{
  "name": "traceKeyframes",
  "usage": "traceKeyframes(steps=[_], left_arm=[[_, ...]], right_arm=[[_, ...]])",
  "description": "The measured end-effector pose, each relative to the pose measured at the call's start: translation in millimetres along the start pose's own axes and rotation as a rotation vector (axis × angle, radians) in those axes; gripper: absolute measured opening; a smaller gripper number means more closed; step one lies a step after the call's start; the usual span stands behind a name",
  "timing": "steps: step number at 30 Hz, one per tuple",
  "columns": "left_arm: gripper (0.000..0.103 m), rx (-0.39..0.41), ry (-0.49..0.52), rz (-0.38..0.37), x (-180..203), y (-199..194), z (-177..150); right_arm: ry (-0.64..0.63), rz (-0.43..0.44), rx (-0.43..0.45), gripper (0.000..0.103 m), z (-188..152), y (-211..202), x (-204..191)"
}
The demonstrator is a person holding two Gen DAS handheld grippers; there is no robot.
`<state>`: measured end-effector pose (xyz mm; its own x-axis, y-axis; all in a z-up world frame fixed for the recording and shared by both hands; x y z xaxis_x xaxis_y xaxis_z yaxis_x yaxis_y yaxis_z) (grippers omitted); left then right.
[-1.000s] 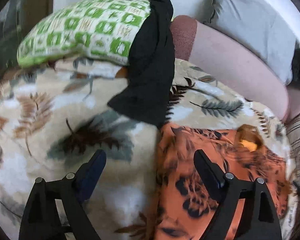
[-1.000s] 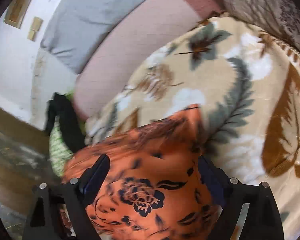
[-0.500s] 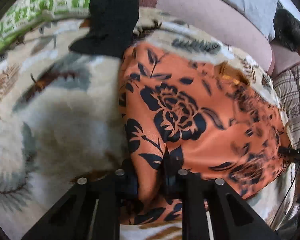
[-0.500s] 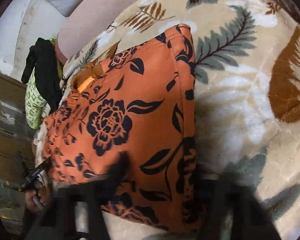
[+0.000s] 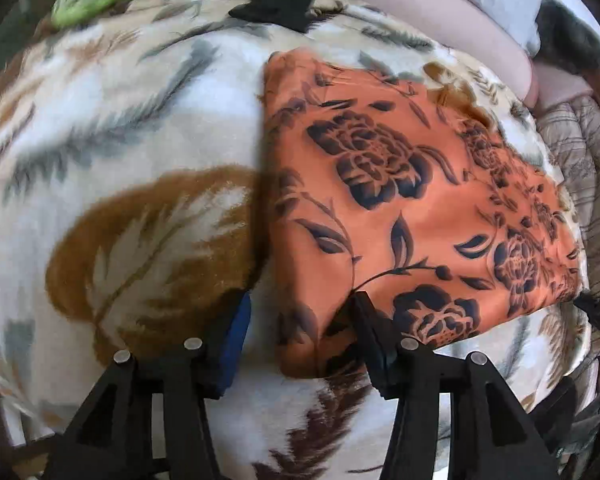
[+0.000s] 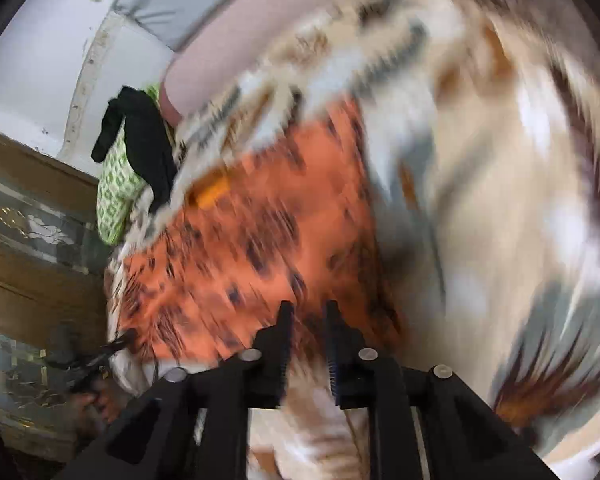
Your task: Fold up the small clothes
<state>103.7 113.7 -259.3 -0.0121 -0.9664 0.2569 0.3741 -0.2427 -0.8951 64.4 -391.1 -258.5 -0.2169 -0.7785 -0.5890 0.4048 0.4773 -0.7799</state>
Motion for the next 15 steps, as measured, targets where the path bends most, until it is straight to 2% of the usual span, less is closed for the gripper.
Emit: traceKeyframes(steps=[1,2,3,4,6,7,9,11,12,14,15], left_arm=[[0.054,0.024,-0.023,0.001,-4,-9,5],[0.058,0.070,-0.041,0.036,-9,-23,17],[0.061,0.112,-0.036,0.045,-10,-32,27],[0.070,0.152,-0.025,0.047,-8,-40,39],[0.072,0.206,-0.006,0.050,-3,-44,64],[0.072,0.213,0.014,0.038,2,-39,77],[0.072,0.209,0.044,0.065,4,-20,93],[0.072,0.234,0.098,0.109,12,-2,115],[0.072,0.250,0.114,0.127,12,-3,117],[0.072,0.241,0.155,0.170,16,10,129],[0.072,0.231,0.160,0.164,18,15,133]], right_arm=[[-0.003,-0.028,0.022,0.041,-4,-3,8],[-0.023,-0.029,0.062,0.048,0,-10,5],[-0.044,-0.023,0.098,0.061,8,-16,-3],[-0.076,-0.012,0.135,0.066,19,-23,-14],[-0.172,-0.014,0.196,0.067,49,-31,-43],[-0.216,-0.032,0.209,0.067,67,-27,-54],[-0.257,-0.056,0.208,0.067,97,-6,-67],[-0.257,-0.122,0.191,0.067,127,21,-67],[-0.247,-0.151,0.174,0.067,137,37,-62],[-0.230,-0.203,0.134,0.066,149,62,-49],[-0.207,-0.200,0.114,0.062,149,69,-42]])
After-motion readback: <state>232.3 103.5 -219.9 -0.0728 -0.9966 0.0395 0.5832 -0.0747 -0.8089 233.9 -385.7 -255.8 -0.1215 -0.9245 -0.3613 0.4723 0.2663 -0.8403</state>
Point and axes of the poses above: each gripper's, at about its wrist camera, not at the fingertips, and y roughly the way its jaws point, x to its right, z to its top, the point moved 10 cm from there along y, roughly the way its jaws point, and after that the axes turned 1 degree about -x, right-handed, at the moved point
